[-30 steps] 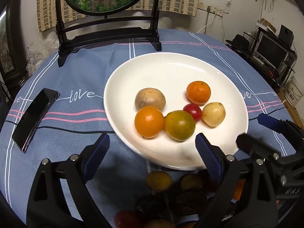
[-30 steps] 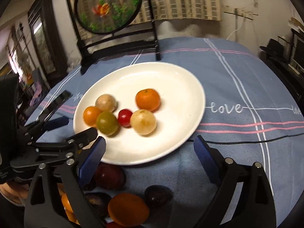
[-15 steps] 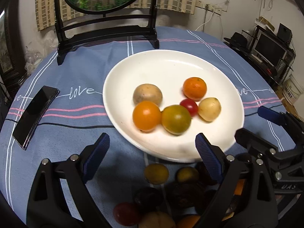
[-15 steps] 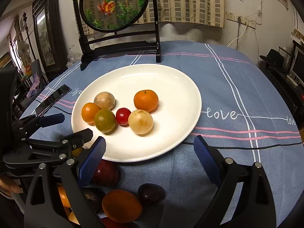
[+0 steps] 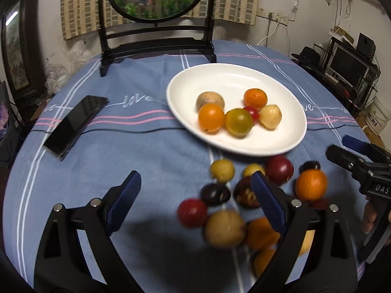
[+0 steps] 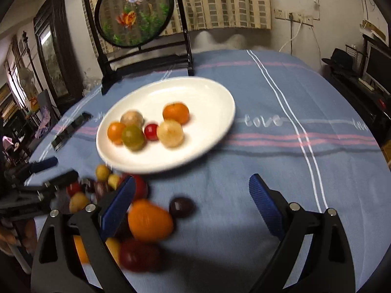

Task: Organize fruits
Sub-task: 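Withdraw both open tools from the plate toward the fruit cluster, then grasp the large red tomato with the right tool while the left tool grasps an orange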

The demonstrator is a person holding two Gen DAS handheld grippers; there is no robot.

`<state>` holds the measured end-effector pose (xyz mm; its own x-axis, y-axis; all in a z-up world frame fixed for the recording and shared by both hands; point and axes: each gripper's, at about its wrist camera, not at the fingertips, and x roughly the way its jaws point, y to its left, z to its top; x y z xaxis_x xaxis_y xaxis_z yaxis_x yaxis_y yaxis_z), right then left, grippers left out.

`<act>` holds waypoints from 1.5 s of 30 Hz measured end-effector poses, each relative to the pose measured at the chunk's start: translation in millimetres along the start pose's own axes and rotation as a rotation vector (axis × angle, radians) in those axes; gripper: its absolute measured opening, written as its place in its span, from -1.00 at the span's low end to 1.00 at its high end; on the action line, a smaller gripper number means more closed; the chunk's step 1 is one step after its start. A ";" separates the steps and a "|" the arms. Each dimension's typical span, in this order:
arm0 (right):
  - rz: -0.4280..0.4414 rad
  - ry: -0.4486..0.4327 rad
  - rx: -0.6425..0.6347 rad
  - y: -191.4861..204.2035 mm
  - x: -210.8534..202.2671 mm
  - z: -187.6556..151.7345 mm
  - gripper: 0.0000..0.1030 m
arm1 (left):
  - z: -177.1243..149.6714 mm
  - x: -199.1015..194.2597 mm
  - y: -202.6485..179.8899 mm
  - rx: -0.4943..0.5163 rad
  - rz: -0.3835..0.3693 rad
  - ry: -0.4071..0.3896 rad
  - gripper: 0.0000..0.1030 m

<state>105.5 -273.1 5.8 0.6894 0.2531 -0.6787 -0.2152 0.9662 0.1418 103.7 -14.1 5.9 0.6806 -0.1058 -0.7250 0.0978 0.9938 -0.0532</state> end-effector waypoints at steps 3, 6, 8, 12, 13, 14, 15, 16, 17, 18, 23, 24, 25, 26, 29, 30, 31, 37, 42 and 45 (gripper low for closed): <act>-0.013 0.009 -0.019 -0.9 -11.9 -17.5 0.82 | -15.6 -4.8 3.6 -0.013 0.006 0.022 0.81; -0.021 0.017 -0.010 -2.6 -18.9 -29.1 0.82 | -35.8 -6.7 8.1 -0.038 0.008 0.054 0.81; -0.026 0.020 -0.009 -2.0 -23.0 -36.2 0.82 | -46.3 -8.0 12.8 -0.060 0.002 0.071 0.81; -0.013 0.035 -0.060 5.0 -29.8 -45.5 0.82 | -55.6 -13.0 19.7 -0.100 -0.010 0.083 0.81; -0.010 0.038 -0.082 7.9 -31.1 -47.4 0.82 | -57.0 -15.8 21.5 -0.105 -0.004 0.078 0.81; -0.005 0.045 -0.113 11.4 -32.8 -50.7 0.82 | -57.6 -17.7 22.6 -0.109 -0.001 0.075 0.81; -0.004 0.055 -0.147 15.4 -33.8 -54.5 0.82 | -57.7 -19.9 23.6 -0.112 -0.001 0.071 0.81; -0.008 0.061 -0.170 18.4 -34.1 -57.5 0.82 | -57.4 -23.1 24.6 -0.119 -0.003 0.065 0.81; -0.017 0.070 -0.199 22.2 -34.6 -61.7 0.82 | -57.1 -26.4 24.9 -0.124 -0.007 0.059 0.81; -0.026 0.079 -0.219 25.3 -34.2 -64.7 0.82 | -56.5 -30.1 23.9 -0.125 -0.019 0.051 0.81; -0.039 0.144 -0.274 36.1 -23.7 -72.8 0.59 | -55.3 -37.1 4.1 -0.070 -0.069 0.047 0.81; -0.042 0.154 -0.276 37.7 -20.4 -73.2 0.56 | -56.6 -36.2 -2.9 -0.047 -0.075 0.052 0.81; -0.044 0.159 -0.276 38.8 -18.2 -73.7 0.52 | -58.2 -34.5 -7.6 -0.031 -0.074 0.059 0.81; -0.043 0.170 -0.276 40.4 -14.7 -73.5 0.50 | -58.6 -32.6 -10.5 -0.022 -0.072 0.066 0.81; -0.028 0.186 -0.293 48.3 -8.4 -72.1 0.42 | -61.0 -32.0 -15.6 -0.018 -0.090 0.067 0.82; -0.025 0.188 -0.303 51.4 -6.8 -71.2 0.39 | -61.2 -32.7 -15.5 -0.020 -0.088 0.067 0.82; -0.020 0.190 -0.314 54.9 -5.0 -70.1 0.35 | -61.2 -33.3 -15.4 -0.022 -0.086 0.067 0.82; 0.034 0.202 -0.332 66.8 9.0 -57.6 -0.17 | -61.6 -38.9 -16.0 -0.019 -0.111 0.070 0.82; 0.086 0.202 -0.265 57.0 7.6 -56.7 -0.19 | -67.0 -37.6 -30.9 0.047 -0.119 0.091 0.82; 0.119 0.206 -0.220 48.1 4.5 -58.0 -0.19 | -71.0 -30.4 -38.7 0.073 -0.109 0.119 0.82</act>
<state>58.1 -228.3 -32.3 0.5005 0.3272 -0.8015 -0.4462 0.8909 0.0851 27.7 -46.8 -18.7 0.5725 -0.2034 -0.7943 0.2218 0.9710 -0.0888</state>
